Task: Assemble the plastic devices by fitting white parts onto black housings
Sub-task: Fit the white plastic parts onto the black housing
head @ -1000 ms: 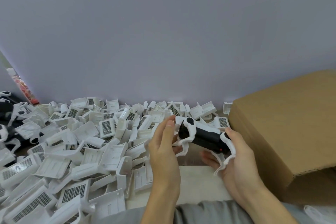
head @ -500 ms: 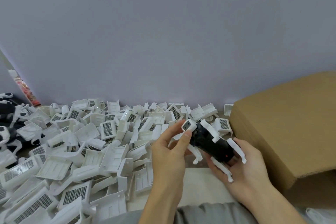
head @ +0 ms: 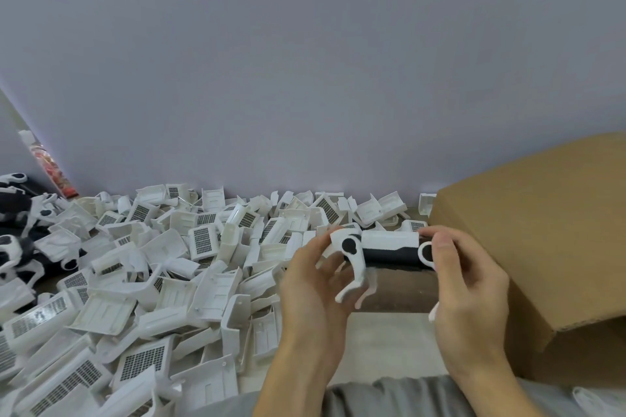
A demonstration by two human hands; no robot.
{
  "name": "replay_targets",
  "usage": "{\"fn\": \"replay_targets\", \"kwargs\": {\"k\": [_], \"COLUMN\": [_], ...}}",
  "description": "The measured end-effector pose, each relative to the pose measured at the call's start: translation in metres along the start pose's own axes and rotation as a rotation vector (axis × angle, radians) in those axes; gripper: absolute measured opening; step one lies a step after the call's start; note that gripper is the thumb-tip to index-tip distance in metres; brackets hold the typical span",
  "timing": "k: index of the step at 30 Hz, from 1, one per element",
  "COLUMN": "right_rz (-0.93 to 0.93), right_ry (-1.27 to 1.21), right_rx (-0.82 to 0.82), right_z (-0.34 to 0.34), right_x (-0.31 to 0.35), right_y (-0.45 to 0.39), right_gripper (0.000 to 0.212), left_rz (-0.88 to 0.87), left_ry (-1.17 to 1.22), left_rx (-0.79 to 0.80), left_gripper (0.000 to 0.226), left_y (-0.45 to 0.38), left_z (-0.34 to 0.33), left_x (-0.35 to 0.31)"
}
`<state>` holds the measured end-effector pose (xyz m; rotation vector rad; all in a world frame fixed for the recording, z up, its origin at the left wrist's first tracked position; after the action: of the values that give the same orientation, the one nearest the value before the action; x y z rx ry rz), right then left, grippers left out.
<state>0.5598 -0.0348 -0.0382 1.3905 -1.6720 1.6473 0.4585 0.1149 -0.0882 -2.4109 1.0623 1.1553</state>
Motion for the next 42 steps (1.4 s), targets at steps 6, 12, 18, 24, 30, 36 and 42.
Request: {"fn": "replay_targets", "kwargs": {"k": [6, 12, 18, 24, 30, 36, 42], "right_rz": [0.403, 0.421, 0.194, -0.475, -0.682, -0.762, -0.724], "right_ry": [0.174, 0.197, 0.151, -0.090, 0.002, 0.072, 0.258], "right_rx": [0.143, 0.174, 0.126, 0.093, 0.421, 0.604, 0.537], "right_z": [-0.015, -0.019, -0.013, -0.004, -0.033, -0.044, -0.041], "right_x": [0.045, 0.041, 0.016, -0.051, -0.059, -0.051, -0.037], "right_y": [0.015, 0.015, 0.002, -0.007, 0.021, 0.039, 0.055], "right_gripper": [0.025, 0.025, 0.032, 0.033, 0.046, 0.028, 0.017], "left_rz": [-0.051, -0.087, -0.118, -0.124, -0.205, -0.216, -0.072], "left_ry": [-0.154, -0.133, -0.191, -0.048, -0.169, -0.258, -0.368], "left_rx": [0.007, -0.013, 0.033, 0.030, 0.141, 0.002, -0.181], "left_gripper": [0.032, 0.028, 0.045, 0.044, 0.051, 0.052, 0.049], "left_y": [-0.001, -0.001, -0.002, -0.001, 0.007, 0.004, -0.002], "left_z": [-0.003, 0.001, -0.002, 0.000, -0.016, -0.006, 0.018], "left_x": [0.002, -0.002, -0.002, -0.010, -0.018, -0.022, -0.013]}}
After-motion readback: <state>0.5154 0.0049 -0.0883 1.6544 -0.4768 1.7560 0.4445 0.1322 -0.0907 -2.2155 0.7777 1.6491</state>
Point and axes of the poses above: each hand's wrist, its own y-axis away from the middle knuckle, its own z-axis out of the back of the hand, x = y × z, the point moved 10 cm from there along -y, towards the middle knuckle, and after that the axes turned 3 degrees about -y, right-handed, at the moved point
